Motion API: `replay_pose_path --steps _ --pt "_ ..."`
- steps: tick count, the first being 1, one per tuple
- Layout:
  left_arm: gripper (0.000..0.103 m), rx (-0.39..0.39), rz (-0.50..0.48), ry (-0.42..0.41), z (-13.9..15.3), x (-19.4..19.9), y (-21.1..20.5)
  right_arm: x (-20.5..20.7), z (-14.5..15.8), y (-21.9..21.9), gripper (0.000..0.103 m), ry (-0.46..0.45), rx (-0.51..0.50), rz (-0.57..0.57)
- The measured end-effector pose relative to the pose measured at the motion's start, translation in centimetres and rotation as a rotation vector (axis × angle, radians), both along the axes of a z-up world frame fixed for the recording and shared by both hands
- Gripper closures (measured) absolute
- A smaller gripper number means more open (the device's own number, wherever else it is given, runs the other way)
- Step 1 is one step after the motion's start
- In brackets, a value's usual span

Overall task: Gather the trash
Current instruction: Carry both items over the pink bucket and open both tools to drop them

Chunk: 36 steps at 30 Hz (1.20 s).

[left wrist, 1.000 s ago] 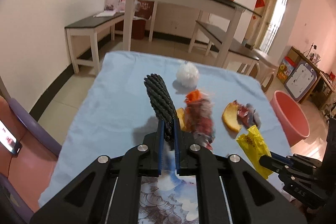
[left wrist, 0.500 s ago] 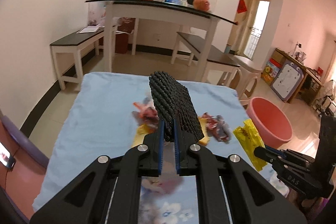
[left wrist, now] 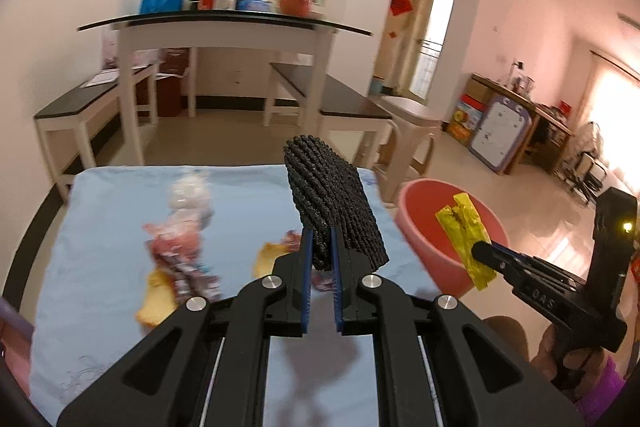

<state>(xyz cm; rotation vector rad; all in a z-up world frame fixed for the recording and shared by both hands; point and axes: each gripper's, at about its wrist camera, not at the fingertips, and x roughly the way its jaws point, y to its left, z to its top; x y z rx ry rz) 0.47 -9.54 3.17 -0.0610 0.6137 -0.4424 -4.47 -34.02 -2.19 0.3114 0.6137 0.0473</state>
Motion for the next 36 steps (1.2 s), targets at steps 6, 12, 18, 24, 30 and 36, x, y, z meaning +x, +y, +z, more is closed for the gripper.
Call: replay_pose_path --steps 6,12,18,24,30,36 --pt "0.095 0.001 -0.088 0.004 -0.4 0.7 -4.9 0.3 -0.5 -5.0 0.092 -0.003 0.008 -0.108" --pt "0.095 0.019 -0.169 0.02 -1.6 1.8 -10.0 1.1 -1.6 -8.7 0.092 0.008 0.0 -0.181" --pt "0.095 0.055 -0.231 0.061 -3.4 2.8 -14.5 2.2 -3.0 -11.5 0.092 0.029 0.003 -0.223" --pt "0.095 0.091 -0.26 0.094 -5.2 3.4 -17.0 3.1 -4.2 -12.9 0.092 0.051 0.007 -0.236" --pt "0.095 0.105 -0.266 0.13 -6.4 4.1 -18.1 3.9 -5.1 -13.6 0.091 0.073 0.009 -0.247" --pt "0.094 0.093 -0.265 0.142 -7.0 5.1 -18.5 4.5 -5.5 -13.9 0.089 0.087 0.006 -0.259"
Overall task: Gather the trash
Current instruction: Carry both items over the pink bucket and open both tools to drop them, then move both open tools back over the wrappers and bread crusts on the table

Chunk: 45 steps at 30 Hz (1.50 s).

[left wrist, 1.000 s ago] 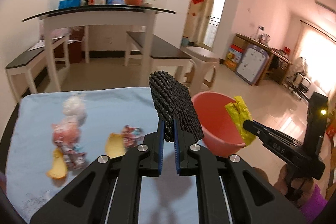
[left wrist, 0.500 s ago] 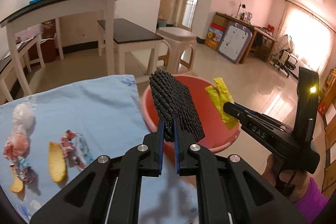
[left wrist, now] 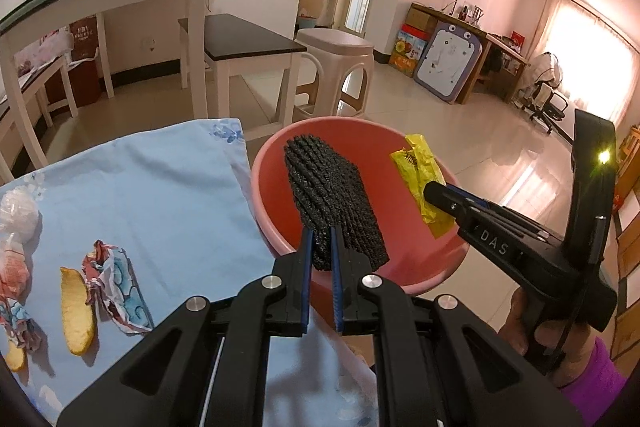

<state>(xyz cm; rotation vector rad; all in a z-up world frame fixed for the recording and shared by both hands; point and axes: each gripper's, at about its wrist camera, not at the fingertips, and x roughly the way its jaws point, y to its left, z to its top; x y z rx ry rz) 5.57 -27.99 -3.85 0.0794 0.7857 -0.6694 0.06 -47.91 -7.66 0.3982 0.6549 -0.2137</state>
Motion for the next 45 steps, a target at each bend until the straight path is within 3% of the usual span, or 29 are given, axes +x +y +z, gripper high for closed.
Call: replay_pose_path --steps 4,8,13,16,33,45 --pt "0.094 -0.003 -0.002 0.019 -0.1 0.4 -0.1 0.1 -0.1 0.0 0.085 0.004 -0.003 -0.012" --pt "0.092 -0.013 -0.005 0.045 -0.1 0.6 0.0 -0.1 0.1 -0.2 0.07 0.0 -0.013 -0.024" --pt "0.074 -0.022 -0.01 0.06 -0.2 0.9 0.1 -0.4 0.4 -0.1 0.068 -0.002 -0.022 -0.028" --pt "0.072 -0.027 -0.011 0.053 0.0 0.6 0.2 -0.4 0.5 -0.1 0.068 -0.005 -0.023 -0.027" --pt "0.072 -0.033 0.032 -0.005 1.9 -1.7 2.9 -2.8 2.9 3.1 0.066 -0.042 -0.023 0.046" --pt "0.072 -0.024 0.142 -0.072 3.5 -3.6 9.6 -3.8 5.2 8.8 0.062 -0.066 -0.05 0.152"
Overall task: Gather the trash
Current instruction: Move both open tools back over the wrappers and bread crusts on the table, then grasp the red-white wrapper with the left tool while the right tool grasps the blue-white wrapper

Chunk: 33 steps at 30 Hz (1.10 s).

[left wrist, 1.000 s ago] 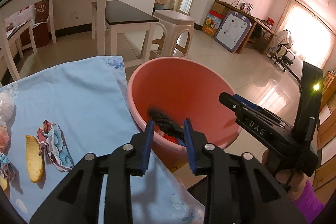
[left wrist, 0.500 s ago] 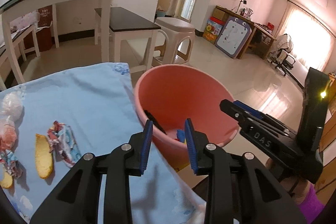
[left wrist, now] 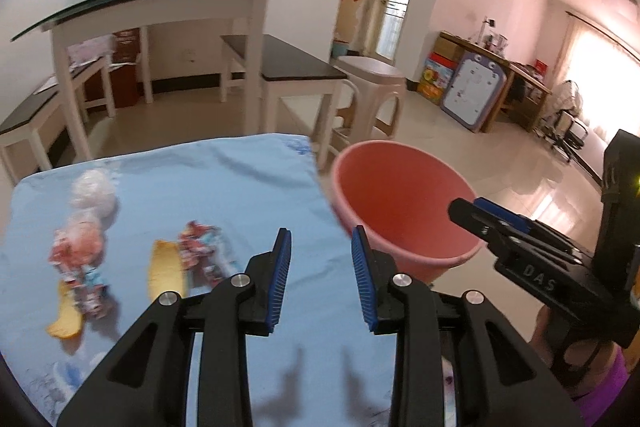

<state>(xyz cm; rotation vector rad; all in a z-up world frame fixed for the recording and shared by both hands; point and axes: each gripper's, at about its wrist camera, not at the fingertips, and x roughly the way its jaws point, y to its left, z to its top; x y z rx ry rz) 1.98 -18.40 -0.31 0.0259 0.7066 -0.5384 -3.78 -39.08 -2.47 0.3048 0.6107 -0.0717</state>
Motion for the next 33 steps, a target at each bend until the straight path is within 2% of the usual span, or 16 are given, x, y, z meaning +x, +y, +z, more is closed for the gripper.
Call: replay_pose_path --steps 8,17,24,27,33 --pt "0.072 0.013 0.141 -0.031 0.6 -0.9 7.1 1.1 -0.1 4.7 0.058 0.021 -0.009 0.092" --pt "0.072 0.01 0.307 0.024 -1.0 -0.7 14.7 4.2 -1.7 10.2 0.055 0.077 -0.002 0.223" --pt "0.072 -0.018 0.369 0.098 -2.4 0.6 17.2 6.9 -3.3 13.7 0.051 0.114 -0.003 0.307" --pt "0.072 -0.053 0.364 0.138 -2.7 1.5 17.0 7.8 -4.0 14.7 0.051 0.13 -0.013 0.329" --pt "0.072 -0.043 0.411 0.18 -3.9 3.9 16.3 9.4 -5.2 15.4 0.051 0.157 -0.021 0.344"
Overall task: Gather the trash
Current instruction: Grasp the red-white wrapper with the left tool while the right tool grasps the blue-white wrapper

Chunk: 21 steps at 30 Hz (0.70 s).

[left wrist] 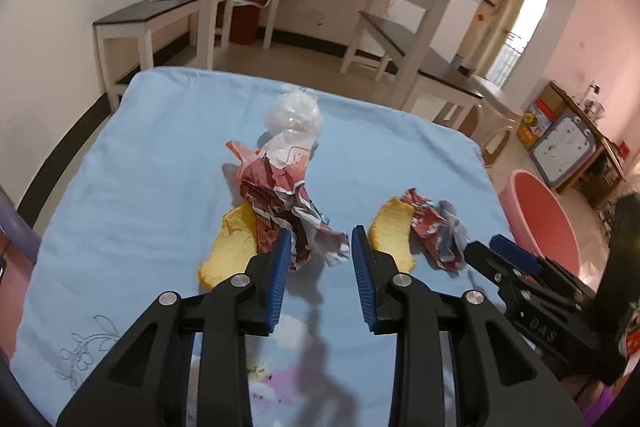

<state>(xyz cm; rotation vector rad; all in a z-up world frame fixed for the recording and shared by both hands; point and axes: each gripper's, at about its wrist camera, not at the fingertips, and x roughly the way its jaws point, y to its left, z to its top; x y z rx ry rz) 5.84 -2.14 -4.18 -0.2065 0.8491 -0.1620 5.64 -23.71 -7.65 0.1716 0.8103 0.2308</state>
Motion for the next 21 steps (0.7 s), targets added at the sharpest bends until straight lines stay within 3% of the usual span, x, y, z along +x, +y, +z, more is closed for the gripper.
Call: replay_pose_path --steps 9,11,12,15,16,21 --pt "0.072 0.056 0.05 0.029 -2.0 1.4 -0.3 1.5 -1.5 0.0 0.051 0.041 0.01 0.014" --pt "0.078 0.064 0.056 0.02 -2.1 1.2 0.0 1.8 -2.0 -0.1 0.051 0.056 0.022 0.016" --pt "0.086 0.066 0.056 0.019 -2.2 1.1 0.0 1.9 -2.1 -0.1 0.051 0.06 0.026 0.017" --pt "0.095 0.063 0.05 0.014 -2.2 0.6 0.3 2.2 -2.4 0.0 0.053 0.074 0.03 0.025" --pt "0.095 0.062 0.047 0.009 -2.1 0.4 0.4 2.3 -2.4 0.1 0.055 0.076 0.028 0.028" --pt "0.096 0.048 0.026 -0.021 -1.4 -0.6 0.7 2.6 -2.7 0.5 0.088 0.093 -0.003 0.021"
